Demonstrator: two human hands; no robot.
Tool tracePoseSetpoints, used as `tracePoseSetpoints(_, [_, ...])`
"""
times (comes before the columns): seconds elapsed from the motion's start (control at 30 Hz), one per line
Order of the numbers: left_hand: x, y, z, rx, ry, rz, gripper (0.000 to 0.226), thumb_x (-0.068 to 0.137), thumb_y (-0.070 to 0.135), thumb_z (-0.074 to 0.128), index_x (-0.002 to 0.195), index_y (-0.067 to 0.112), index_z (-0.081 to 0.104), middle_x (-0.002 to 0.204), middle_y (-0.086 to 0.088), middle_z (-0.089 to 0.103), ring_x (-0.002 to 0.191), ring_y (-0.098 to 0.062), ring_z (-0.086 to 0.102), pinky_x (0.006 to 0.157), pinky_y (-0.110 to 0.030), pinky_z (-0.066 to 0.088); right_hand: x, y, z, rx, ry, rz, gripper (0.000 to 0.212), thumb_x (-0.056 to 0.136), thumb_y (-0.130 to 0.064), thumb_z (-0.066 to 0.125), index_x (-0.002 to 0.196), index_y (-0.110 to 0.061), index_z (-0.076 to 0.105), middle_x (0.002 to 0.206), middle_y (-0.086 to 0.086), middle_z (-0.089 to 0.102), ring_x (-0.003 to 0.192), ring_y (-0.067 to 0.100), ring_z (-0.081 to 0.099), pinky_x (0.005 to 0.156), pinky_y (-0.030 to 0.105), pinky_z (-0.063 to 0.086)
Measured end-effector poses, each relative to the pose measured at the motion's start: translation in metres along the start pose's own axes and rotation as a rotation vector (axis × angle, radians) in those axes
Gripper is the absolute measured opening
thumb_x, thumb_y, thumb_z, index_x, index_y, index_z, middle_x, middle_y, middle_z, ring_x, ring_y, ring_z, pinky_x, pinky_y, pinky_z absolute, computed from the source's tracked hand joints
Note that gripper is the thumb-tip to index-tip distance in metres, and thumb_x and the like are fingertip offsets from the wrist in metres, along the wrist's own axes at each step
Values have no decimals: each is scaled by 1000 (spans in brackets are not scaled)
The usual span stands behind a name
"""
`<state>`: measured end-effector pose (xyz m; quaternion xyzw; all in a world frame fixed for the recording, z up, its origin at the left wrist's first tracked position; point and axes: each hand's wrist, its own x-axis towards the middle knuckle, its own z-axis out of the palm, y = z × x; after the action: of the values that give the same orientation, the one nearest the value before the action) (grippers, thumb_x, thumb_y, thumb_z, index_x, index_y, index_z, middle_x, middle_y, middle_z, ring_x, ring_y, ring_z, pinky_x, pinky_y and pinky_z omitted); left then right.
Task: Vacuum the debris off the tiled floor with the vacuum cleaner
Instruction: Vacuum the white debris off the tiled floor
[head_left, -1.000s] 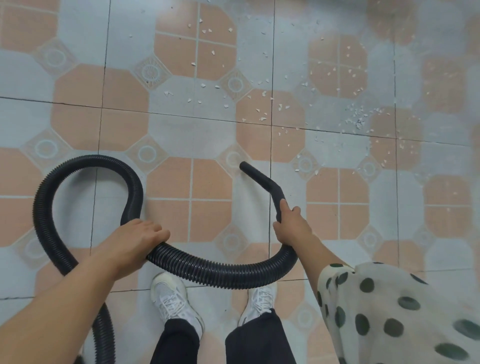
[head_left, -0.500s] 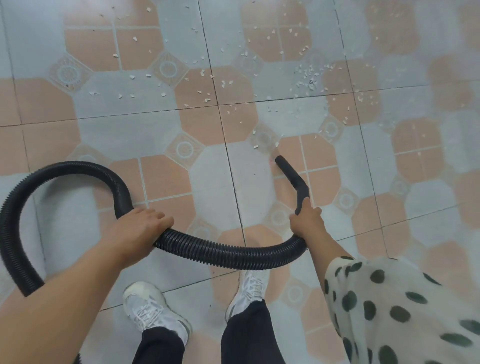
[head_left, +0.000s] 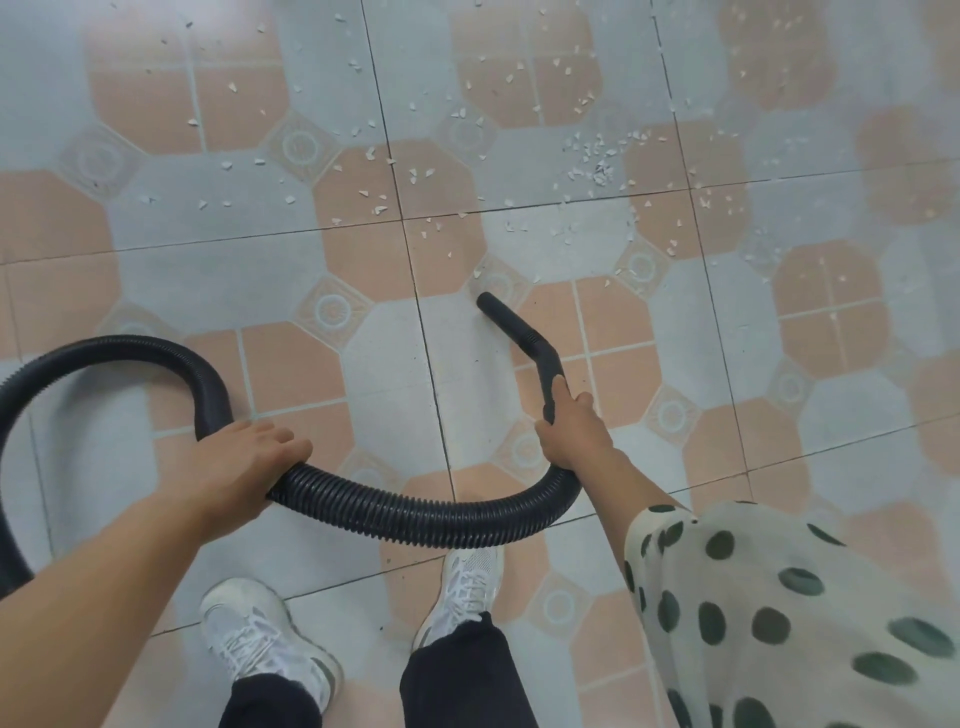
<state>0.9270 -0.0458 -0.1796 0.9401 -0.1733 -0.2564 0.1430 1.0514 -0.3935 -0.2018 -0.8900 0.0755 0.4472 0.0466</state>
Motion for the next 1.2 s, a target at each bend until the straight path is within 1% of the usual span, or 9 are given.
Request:
tracePoseSetpoints(0.13, [11, 6, -8, -6, 10, -29, 55, 41, 4, 86, 67, 28, 44, 56, 12, 43, 51, -8, 33, 50, -19, 27, 16, 0, -18, -9, 36, -5, 71, 101, -22, 43, 157, -21, 0, 150, 19, 21, 106, 37, 56, 75, 35, 42])
tracePoseSetpoints(0.27, [21, 8, -20, 21, 23, -63, 53, 36, 1, 86, 64, 24, 48, 53, 10, 44, 48, -8, 30, 51, -10, 8, 34, -9, -35, -30, 45, -28, 70, 101, -19, 43, 157, -20, 0, 149, 20, 22, 105, 38, 55, 73, 35, 41])
tracePoseSetpoints(0.4, [20, 3, -23, -1, 20, -98, 53, 39, 2, 86, 66, 26, 47, 56, 13, 44, 49, -8, 35, 49, -13, 10, 43, -25, -46, -86, 19, -84, 69, 102, -23, 43, 156, -20, 1, 150, 20, 22, 109, 39, 55, 76, 36, 40])
tracePoseSetpoints(0.6, [28, -17, -30, 0, 67, -116, 49, 38, 0, 85, 64, 23, 51, 54, 10, 46, 47, -10, 36, 48, -12, 7, 61, -56, -62, -104, 53, -141, 69, 101, -23, 44, 156, -20, 3, 144, 20, 27, 102, 37, 57, 77, 38, 46])
tracePoseSetpoints(0.67, [30, -26, -31, -3, 78, -126, 47, 39, 0, 84, 65, 22, 51, 54, 9, 47, 45, -13, 42, 46, -15, 10, 66, -65, -67, -98, 69, -131, 69, 101, -23, 44, 156, -21, 3, 144, 20, 27, 104, 37, 56, 78, 38, 45])
tracePoseSetpoints(0.83, [39, -64, -34, -37, 149, -123, 39, 52, 3, 80, 69, 21, 50, 56, 9, 44, 50, -18, 48, 47, -24, 30, 77, -89, -81, -55, 148, -25, 66, 100, -21, 45, 155, -18, 9, 144, 20, 28, 107, 40, 55, 75, 36, 40])
tracePoseSetpoints(0.93, [37, -83, -41, -61, 132, -139, 32, 60, 5, 76, 73, 20, 51, 60, 9, 41, 54, -20, 46, 49, -27, 34, 74, -101, -78, -53, 121, -10, 67, 100, -22, 44, 156, -18, 7, 144, 22, 28, 110, 42, 54, 80, 38, 42])
tracePoseSetpoints(1.07, [20, -108, -45, -61, 78, -109, 36, 55, 5, 79, 71, 22, 51, 60, 7, 48, 55, -21, 51, 46, -29, 42, 58, -130, -64, -75, 43, -94, 71, 101, -25, 46, 157, -22, 4, 144, 20, 28, 112, 41, 53, 89, 42, 48])
tracePoseSetpoints(1.2, [6, -129, -50, -57, 74, -119, 38, 52, 4, 80, 70, 22, 52, 59, 8, 49, 54, -20, 51, 43, -28, 41, 56, -163, -62, -105, 74, -111, 69, 100, -24, 47, 156, -22, 6, 145, 20, 28, 115, 42, 52, 92, 44, 46])
